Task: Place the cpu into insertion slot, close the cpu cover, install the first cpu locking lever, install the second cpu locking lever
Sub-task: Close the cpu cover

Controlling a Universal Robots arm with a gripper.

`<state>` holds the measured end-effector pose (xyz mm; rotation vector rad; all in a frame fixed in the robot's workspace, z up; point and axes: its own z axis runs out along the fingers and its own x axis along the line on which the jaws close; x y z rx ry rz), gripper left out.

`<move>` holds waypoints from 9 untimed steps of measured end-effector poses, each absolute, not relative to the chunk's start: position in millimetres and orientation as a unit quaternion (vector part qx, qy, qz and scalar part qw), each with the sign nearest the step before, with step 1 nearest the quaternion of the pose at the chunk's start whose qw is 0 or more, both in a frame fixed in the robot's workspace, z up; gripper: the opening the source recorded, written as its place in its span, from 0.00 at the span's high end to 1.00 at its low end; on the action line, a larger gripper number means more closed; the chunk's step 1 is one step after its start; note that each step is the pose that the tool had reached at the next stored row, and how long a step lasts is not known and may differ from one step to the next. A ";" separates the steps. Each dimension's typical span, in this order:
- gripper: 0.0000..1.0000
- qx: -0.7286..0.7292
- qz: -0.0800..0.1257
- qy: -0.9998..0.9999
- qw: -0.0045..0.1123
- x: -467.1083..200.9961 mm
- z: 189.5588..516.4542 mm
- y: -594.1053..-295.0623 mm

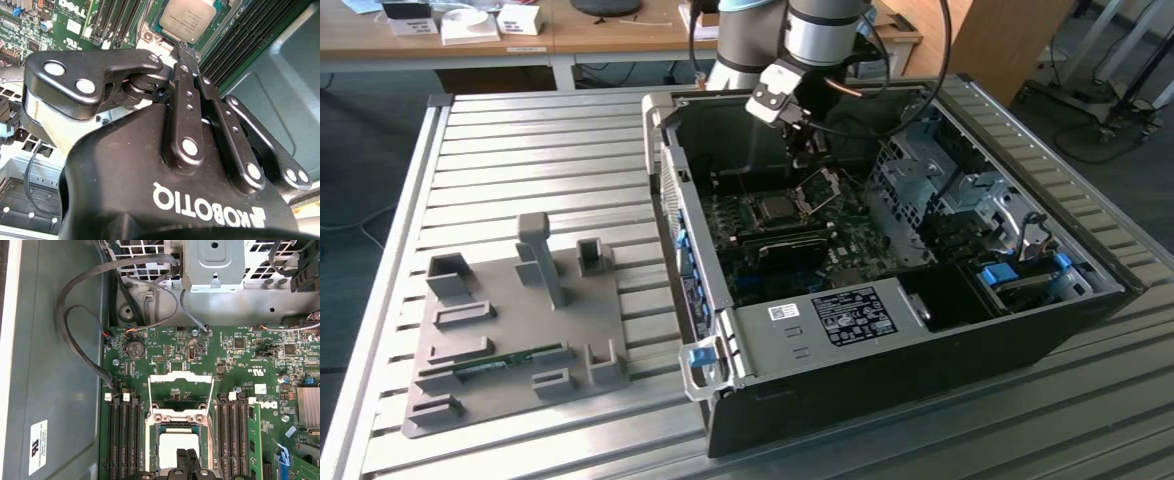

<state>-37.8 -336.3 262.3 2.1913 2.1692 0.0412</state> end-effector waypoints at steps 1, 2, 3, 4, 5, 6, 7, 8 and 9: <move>0.90 0.710 0.013 0.703 0.029 -37.6 262.2 -336.3; 0.90 0.710 0.013 0.703 0.029 -37.6 262.2 -336.3; 0.90 0.710 0.013 0.703 0.029 -37.5 262.2 -336.2; 0.90 0.710 0.013 0.703 0.029 -37.4 262.2 -336.3; 0.90 0.710 0.013 0.703 0.029 -37.1 262.2 -336.3; 0.90 0.710 0.013 0.703 0.029 -36.6 262.2 -336.2; 0.90 0.710 0.013 0.703 0.029 -35.7 262.2 -336.1; 0.90 0.710 0.013 0.703 0.029 -34.7 262.3 -336.0; 0.90 0.710 0.013 0.703 0.029 -33.5 262.2 -336.0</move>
